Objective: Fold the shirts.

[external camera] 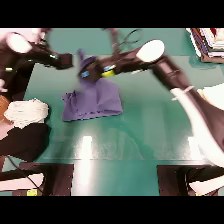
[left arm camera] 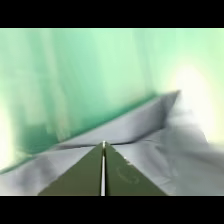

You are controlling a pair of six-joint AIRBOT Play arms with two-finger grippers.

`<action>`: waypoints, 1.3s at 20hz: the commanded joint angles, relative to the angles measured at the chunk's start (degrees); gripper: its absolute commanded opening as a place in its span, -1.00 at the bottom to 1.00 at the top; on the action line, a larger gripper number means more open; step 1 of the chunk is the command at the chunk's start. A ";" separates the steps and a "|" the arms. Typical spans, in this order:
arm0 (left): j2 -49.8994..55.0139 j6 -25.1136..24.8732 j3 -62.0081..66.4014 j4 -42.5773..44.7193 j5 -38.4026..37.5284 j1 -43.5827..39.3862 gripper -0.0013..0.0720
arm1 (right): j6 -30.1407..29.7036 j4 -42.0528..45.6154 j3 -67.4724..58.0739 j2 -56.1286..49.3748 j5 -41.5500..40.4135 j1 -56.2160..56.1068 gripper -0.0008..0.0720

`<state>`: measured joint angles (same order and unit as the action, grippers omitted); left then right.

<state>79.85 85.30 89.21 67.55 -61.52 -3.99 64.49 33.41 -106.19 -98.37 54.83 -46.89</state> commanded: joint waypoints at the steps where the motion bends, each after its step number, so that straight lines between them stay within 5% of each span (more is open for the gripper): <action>1: -7.69 -1.66 0.02 3.02 -3.48 7.08 -0.89 | -4.11 -3.69 -7.17 -9.77 -0.79 -6.43 0.51; 5: -9.62 -1.77 0.00 3.02 -5.99 9.03 -0.88 | 2.93 4.90 -9.22 -10.10 9.27 -2.10 0.40; 11: -9.62 -1.75 -0.07 2.64 -6.86 9.01 -0.88 | 11.13 17.84 15.08 2.19 12.66 14.88 0.39; 13: -9.60 -1.75 -0.07 2.27 -6.71 9.01 -0.88 | 11.58 17.14 23.34 4.31 12.24 21.05 0.50; 14: -9.55 -1.75 -0.07 2.05 -6.49 9.01 -0.88 | 11.58 17.09 26.21 4.42 12.24 23.32 0.81; 15: -9.55 -1.75 -0.07 1.70 -6.45 8.98 -0.88 | 11.58 17.09 28.96 4.37 11.56 25.46 0.88; 20: -9.51 -1.75 -0.07 0.96 -5.77 8.96 -0.88 | 8.81 5.16 33.88 0.31 8.33 27.08 0.81; 26: -9.51 -1.75 -0.07 0.55 -6.01 8.96 -0.88 | 8.31 -5.99 20.39 -13.73 10.84 17.79 0.80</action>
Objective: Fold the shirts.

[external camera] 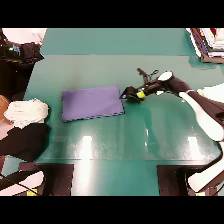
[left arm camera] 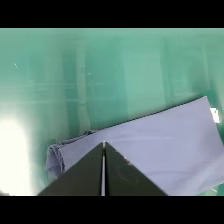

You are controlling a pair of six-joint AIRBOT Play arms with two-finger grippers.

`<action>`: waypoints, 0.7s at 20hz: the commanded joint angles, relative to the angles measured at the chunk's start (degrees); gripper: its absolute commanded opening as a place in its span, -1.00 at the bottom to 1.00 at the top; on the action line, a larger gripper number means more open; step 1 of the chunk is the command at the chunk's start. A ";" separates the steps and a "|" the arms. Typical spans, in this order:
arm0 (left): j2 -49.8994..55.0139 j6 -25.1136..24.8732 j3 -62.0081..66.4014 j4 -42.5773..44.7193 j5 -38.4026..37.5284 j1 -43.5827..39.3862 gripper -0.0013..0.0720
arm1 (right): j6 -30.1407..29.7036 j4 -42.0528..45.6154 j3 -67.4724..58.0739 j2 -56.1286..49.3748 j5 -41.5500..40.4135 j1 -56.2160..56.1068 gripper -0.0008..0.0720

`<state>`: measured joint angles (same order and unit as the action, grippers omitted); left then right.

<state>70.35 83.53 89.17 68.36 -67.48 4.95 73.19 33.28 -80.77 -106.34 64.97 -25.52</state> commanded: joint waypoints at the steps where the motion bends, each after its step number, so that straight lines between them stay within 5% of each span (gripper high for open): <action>1: 0.00 0.02 -0.02 -0.37 -0.04 0.02 -0.88 | -0.39 -8.46 -7.56 -8.11 1.18 -5.18 0.67; 3: 0.00 0.02 -0.02 -1.81 -0.20 0.02 -0.88 | -0.39 -9.75 -12.44 -11.74 1.49 -7.85 0.15; 5: 0.00 0.02 -0.20 -4.83 -0.92 0.02 -0.88 | -0.42 -9.09 -16.90 -13.38 1.46 -9.40 -0.78; 6: 0.00 0.02 -0.44 -6.16 -1.42 0.00 -0.88 | -0.42 -9.01 -18.45 -13.35 1.27 -9.40 -0.94; 9: 0.00 0.00 -0.42 -5.99 -2.10 -3.30 -0.89 | 0.24 -4.70 -21.94 -10.43 1.66 -6.27 -0.94; 14: 0.00 0.02 -0.42 -5.53 1.66 -14.51 -0.88 | 5.57 14.51 -21.94 2.67 6.25 7.15 -0.94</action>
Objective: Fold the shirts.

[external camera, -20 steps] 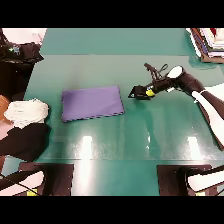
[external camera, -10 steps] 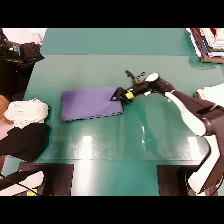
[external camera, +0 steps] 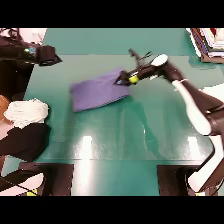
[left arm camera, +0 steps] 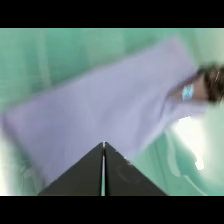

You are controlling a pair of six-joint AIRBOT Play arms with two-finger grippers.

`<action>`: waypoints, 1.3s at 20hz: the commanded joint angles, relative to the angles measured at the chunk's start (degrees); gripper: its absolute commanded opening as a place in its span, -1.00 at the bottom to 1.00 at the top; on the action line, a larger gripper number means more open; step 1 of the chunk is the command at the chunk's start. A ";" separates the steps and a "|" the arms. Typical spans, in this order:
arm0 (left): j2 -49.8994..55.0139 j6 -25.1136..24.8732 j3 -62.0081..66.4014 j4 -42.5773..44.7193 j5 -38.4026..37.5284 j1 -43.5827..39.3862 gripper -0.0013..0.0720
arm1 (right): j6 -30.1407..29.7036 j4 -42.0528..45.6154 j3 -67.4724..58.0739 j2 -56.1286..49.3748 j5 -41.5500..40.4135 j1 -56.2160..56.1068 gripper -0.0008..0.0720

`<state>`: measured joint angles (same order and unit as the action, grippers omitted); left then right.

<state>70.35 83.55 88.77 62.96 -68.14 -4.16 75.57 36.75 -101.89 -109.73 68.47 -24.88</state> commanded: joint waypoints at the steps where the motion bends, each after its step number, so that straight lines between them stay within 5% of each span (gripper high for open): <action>1: 0.00 -0.02 -0.02 -0.13 3.58 -7.41 -0.89 | 4.90 15.32 -0.83 8.87 4.35 10.29 -0.94; 6: 0.00 0.04 -0.02 -0.15 9.81 -13.42 -0.88 | 6.71 29.99 -0.83 19.41 10.01 30.58 -0.94; 13: 0.00 2.03 -0.02 -0.44 12.31 -14.73 -0.89 | 7.54 30.27 -0.81 21.86 10.27 55.95 -0.94; 26: 0.02 1.95 -0.02 -0.39 13.27 -14.73 -0.88 | 7.52 23.47 -10.82 24.63 16.81 63.19 -0.94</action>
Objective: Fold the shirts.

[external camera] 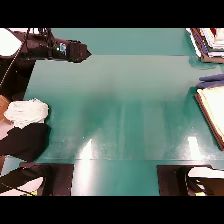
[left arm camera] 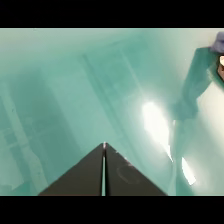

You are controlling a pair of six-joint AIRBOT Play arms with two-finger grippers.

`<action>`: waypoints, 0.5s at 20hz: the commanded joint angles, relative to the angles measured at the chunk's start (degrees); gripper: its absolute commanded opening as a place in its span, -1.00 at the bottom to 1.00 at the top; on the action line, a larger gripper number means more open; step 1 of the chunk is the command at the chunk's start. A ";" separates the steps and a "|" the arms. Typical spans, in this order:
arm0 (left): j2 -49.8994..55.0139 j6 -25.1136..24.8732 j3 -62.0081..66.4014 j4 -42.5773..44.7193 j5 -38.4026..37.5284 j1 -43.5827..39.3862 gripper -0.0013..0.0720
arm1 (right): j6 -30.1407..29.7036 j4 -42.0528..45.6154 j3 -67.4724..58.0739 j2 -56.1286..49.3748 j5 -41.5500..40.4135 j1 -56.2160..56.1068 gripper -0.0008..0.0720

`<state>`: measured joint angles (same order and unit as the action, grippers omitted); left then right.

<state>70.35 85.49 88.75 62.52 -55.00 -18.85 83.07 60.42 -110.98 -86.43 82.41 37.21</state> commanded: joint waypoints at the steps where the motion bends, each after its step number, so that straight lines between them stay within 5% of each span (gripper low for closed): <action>1: 0.02 -0.02 0.00 0.04 0.15 -0.04 -0.88 | 0.04 -0.20 -1.68 1.81 4.68 2.19 -0.94; 4: 0.00 -0.31 0.00 0.04 0.11 -0.04 -0.88 | 0.02 0.33 4.76 5.16 6.54 6.27 -0.94; 10: 0.02 -0.46 0.00 0.04 0.09 -0.04 -0.88 | -0.02 16.41 28.94 16.52 7.39 15.17 -0.84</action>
<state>70.35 85.21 88.75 62.54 -54.87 -18.85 83.11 69.38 -91.57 -74.65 88.90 48.29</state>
